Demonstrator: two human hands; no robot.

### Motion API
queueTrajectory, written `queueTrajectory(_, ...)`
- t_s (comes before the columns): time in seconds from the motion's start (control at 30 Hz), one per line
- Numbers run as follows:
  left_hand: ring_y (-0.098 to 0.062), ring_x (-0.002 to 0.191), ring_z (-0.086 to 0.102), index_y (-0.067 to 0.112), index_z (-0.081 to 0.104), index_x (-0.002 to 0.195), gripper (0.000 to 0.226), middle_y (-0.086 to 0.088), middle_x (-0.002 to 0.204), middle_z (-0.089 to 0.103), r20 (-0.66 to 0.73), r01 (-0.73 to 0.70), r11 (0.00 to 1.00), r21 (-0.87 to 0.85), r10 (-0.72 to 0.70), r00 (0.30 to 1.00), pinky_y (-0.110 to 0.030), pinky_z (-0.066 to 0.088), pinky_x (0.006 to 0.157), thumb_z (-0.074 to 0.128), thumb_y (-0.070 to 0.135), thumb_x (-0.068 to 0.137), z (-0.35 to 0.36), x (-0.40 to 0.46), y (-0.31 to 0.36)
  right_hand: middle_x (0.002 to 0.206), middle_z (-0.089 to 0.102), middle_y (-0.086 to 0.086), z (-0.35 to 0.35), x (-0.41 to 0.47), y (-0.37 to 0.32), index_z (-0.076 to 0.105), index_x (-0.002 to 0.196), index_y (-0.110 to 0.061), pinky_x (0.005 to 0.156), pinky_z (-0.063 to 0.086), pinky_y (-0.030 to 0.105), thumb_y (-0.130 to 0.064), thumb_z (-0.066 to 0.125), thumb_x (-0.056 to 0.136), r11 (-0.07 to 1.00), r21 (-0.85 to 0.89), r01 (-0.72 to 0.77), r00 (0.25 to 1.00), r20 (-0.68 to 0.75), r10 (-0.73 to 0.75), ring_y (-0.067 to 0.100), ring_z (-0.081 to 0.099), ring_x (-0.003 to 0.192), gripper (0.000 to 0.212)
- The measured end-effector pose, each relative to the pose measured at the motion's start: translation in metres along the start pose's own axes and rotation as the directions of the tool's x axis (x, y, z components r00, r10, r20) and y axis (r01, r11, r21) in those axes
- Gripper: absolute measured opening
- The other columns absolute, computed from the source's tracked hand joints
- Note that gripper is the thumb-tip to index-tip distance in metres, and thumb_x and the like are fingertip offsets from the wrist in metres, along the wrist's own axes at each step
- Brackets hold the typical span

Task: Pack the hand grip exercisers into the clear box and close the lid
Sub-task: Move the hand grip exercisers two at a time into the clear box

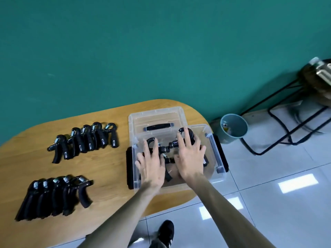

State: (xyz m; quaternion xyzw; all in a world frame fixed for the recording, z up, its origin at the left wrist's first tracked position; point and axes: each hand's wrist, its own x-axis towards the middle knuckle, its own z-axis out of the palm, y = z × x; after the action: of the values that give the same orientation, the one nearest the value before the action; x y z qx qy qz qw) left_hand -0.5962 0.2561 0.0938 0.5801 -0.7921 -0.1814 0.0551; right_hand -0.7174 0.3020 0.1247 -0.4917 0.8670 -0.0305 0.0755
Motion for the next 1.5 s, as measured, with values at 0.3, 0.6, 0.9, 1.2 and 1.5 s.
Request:
queueTrajectory(0.3, -0.027, 0.114, 0.036, 0.034, 0.014, 0.159, 0.061, -0.010, 0.169, -0.002, 0.108, 0.015, 0.997, 0.075, -0.023, 0.994, -0.036, 0.021, 0.084, 0.041, 0.029, 0.105, 0.045, 0.005, 0.007, 0.163, 0.027, 0.008, 0.048, 0.011, 0.034, 0.036, 0.148, -0.019, 0.078, 0.043, 0.049, -0.022, 0.074, 0.076, 1.000, -0.015, -0.021, 0.993, 0.117, 0.023, 0.042, 0.048, 0.116, 0.081)
queueTrajectory(0.6, -0.032, 0.122, 0.036, 0.029, 0.003, 0.161, 0.067, -0.019, 0.167, -0.006, 0.219, 0.079, 0.988, 0.135, -0.108, 0.970, -0.045, 0.033, 0.097, 0.040, 0.026, 0.105, 0.083, 0.027, 0.000, 0.168, -0.001, 0.003, 0.086, 0.032, 0.048, 0.013, 0.157, -0.023, 0.094, 0.036, 0.048, -0.022, 0.054, 0.091, 1.000, 0.022, 0.013, 0.948, 0.317, -0.019, 0.040, 0.032, 0.130, 0.078)
queueTrajectory(0.9, -0.028, 0.114, 0.038, 0.031, -0.015, 0.158, 0.091, -0.024, 0.165, -0.011, 0.271, 0.022, 0.962, 0.272, -0.099, 0.957, -0.039, 0.032, 0.086, 0.052, 0.013, 0.099, 0.117, 0.033, -0.013, 0.167, 0.000, 0.015, 0.125, 0.038, 0.057, 0.008, 0.160, -0.014, 0.090, 0.047, 0.054, -0.015, 0.060, 0.085, 0.980, -0.052, 0.190, 0.889, 0.432, -0.149, 0.046, 0.038, 0.134, 0.091)
queueTrajectory(1.2, -0.032, 0.124, 0.036, 0.028, -0.022, 0.156, 0.098, -0.026, 0.164, -0.010, 0.276, 0.003, 0.964, 0.267, -0.079, 0.958, -0.046, 0.036, 0.094, 0.049, 0.002, 0.094, 0.122, 0.033, -0.015, 0.162, -0.028, 0.016, 0.133, 0.043, 0.060, -0.021, 0.155, -0.012, 0.106, 0.038, 0.053, -0.008, 0.047, 0.094, 0.970, -0.042, 0.240, 0.889, 0.411, -0.202, 0.045, 0.021, 0.146, 0.091)
queueTrajectory(1.5, -0.031, 0.121, 0.036, 0.024, -0.024, 0.155, 0.094, -0.030, 0.162, 0.001, 0.211, -0.031, 0.958, 0.285, -0.031, 0.977, -0.042, 0.035, 0.096, 0.046, 0.005, 0.097, 0.130, 0.034, -0.018, 0.164, -0.026, 0.010, 0.137, 0.048, 0.058, -0.022, 0.155, -0.015, 0.100, 0.048, 0.045, -0.003, 0.044, 0.096, 0.969, -0.071, 0.236, 0.885, 0.427, -0.185, 0.043, 0.009, 0.151, 0.089)
